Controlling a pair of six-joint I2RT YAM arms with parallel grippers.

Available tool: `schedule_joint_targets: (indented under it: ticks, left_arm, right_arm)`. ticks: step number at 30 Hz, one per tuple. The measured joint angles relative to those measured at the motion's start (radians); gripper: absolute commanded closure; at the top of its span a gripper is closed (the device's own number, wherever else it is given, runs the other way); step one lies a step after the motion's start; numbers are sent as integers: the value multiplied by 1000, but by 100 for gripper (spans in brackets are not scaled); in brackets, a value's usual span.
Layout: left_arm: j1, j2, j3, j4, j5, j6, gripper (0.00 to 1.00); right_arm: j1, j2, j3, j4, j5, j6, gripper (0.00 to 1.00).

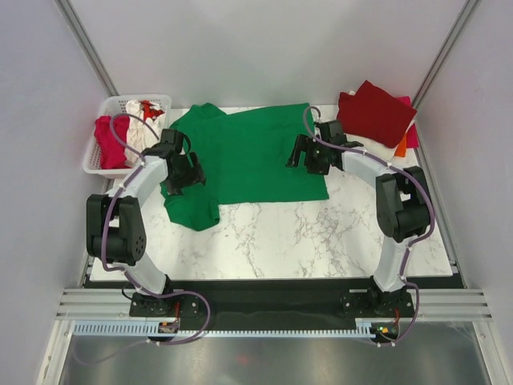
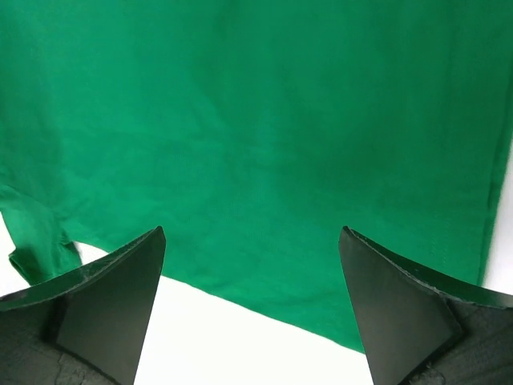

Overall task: Fold and stack the t-shirts
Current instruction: Flatten the tshirt out

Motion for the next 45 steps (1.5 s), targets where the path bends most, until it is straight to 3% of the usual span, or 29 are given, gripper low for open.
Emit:
schedule_joint_targets:
  ticks: [5, 14, 21, 29, 33, 36, 37, 40, 45]
  left_arm:
    - [-23, -46, -161, 111, -10, -69, 15]
    - [-55, -44, -262, 226, -36, -143, 16]
    - [-124, -105, -373, 270, -51, -169, 19]
    - [-317, -533, -583, 243, -40, -184, 19]
    - [-336, -752, -586, 249, -41, -188, 19]
    - [-336, -829, -575, 257, -41, -189, 20]
    - [-336, -823, -564, 257, -40, -200, 13]
    - [-336, -724, -510, 204, -68, -229, 14]
    - [-336, -426, -406, 197, -124, -235, 14]
  right_arm:
    - [-32, 2, -95, 47, -20, 11, 3]
    - [-46, -52, -276, 223, -7, 37, 3]
    - [-95, -186, -465, 304, 22, 80, 2]
    - [-127, -318, -589, 270, 101, 74, 2]
    - [-146, -346, -593, 214, 145, 72, 2]
    - [-148, -372, -592, 148, 157, 69, 2]
    - [-144, -375, -588, 127, 157, 68, 2]
    - [-98, -371, -534, 45, 147, 48, 2]
    - [-17, -311, -351, 8, 103, 12, 2]
